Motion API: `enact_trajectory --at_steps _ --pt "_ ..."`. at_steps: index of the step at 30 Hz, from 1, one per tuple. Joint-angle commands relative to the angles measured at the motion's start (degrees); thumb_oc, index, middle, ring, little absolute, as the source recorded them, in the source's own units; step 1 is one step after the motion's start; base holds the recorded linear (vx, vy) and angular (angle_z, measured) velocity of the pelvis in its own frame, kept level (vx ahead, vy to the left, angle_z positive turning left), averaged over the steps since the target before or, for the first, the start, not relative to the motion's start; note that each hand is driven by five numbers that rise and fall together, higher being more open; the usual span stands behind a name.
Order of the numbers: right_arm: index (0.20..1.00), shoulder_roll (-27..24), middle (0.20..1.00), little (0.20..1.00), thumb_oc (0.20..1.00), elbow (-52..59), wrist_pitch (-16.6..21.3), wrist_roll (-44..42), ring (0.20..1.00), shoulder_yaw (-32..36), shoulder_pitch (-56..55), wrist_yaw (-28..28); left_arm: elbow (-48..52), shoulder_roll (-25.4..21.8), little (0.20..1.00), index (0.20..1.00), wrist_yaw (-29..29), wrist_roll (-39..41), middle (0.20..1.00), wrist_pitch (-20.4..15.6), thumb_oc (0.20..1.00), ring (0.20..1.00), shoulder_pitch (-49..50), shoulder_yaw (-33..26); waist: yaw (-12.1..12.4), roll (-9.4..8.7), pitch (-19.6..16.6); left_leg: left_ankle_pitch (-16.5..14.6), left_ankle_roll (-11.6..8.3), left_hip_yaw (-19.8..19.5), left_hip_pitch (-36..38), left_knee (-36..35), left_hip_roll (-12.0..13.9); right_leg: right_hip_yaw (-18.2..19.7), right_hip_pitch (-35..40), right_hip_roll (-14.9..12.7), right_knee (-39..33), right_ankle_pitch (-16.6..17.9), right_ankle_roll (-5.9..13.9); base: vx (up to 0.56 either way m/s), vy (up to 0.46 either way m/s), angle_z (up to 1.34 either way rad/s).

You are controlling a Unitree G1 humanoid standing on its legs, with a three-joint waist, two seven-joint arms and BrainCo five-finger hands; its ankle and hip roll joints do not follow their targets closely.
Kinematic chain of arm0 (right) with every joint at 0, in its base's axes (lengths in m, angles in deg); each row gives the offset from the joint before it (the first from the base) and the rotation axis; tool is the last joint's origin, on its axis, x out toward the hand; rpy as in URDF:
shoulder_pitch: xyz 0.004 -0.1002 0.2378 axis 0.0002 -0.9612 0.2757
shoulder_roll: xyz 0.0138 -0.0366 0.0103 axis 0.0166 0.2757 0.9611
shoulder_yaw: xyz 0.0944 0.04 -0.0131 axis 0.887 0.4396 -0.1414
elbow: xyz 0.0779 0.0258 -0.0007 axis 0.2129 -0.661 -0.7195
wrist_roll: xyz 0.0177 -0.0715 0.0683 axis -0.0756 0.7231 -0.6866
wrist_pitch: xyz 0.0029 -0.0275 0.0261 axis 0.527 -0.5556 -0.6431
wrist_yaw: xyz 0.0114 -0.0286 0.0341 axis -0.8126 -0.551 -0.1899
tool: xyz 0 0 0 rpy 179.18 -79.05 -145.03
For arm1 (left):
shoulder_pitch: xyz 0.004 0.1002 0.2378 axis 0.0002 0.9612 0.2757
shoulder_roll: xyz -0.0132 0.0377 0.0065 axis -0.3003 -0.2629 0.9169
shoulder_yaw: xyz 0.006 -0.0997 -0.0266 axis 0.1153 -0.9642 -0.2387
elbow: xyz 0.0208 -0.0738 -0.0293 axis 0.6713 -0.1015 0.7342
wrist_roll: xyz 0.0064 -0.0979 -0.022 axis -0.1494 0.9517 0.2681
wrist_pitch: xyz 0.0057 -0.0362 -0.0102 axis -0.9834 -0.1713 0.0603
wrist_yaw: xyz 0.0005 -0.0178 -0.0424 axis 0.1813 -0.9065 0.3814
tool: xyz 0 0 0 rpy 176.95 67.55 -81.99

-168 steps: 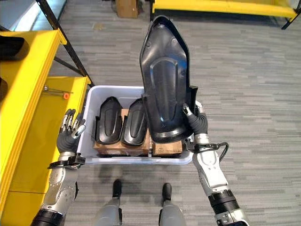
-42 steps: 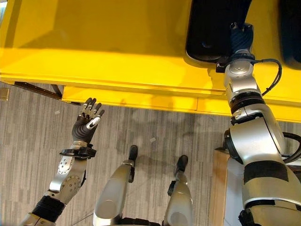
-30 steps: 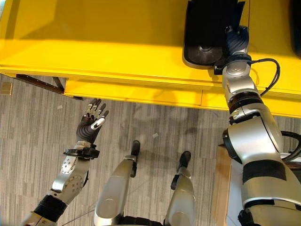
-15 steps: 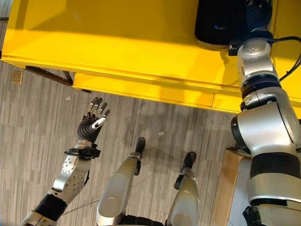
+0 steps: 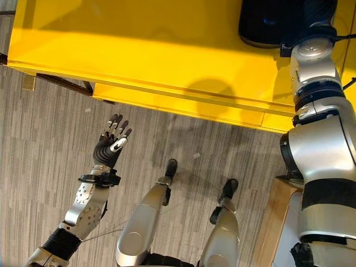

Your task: Move parts from the plastic box to the shelf.

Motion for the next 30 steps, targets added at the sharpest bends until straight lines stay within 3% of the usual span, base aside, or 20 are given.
enact_trajectory --at_steps 1,2,30 --pt "0.200 -3.9 0.200 0.200 0.200 2.0 2.5 -1.3 0.200 -4.9 6.1 -1.1 6.0 -2.3 1.000 1.000 -0.3 -0.7 1.000 -3.7 1.000 1.000 -0.6 0.0 0.8 -1.10 -2.2 0.8 -3.44 -3.4 -2.9 3.0 2.1 1.0 3.0 -1.7 10.5 -4.8 0.54 0.00 0.000 0.00" --pt "1.000 -3.6 1.000 1.000 1.000 0.9 2.4 -1.0 1.000 -5.0 6.3 -1.4 6.2 -2.3 1.000 1.000 -0.6 -0.7 1.000 -3.9 1.000 1.000 -0.5 -0.3 0.7 -1.05 -2.1 0.5 -3.42 -3.3 -2.6 3.1 2.1 1.2 2.7 -1.5 10.8 -5.1 0.42 0.00 0.000 0.00" --pt "1.000 1.5 1.000 1.000 1.000 0.8 2.5 -3.4 1.000 3.0 -1.1 -3.0 5.1 -3.3 1.000 1.000 0.4 1.2 1.000 -3.5 1.000 1.000 0.5 -1.0 -1.4 -2.19 -1.3 1.6 -4.07 -3.1 0.2 2.8 3.4 2.0 4.1 -0.3 11.5 -5.2 -0.25 -0.04 -0.002 -0.01"
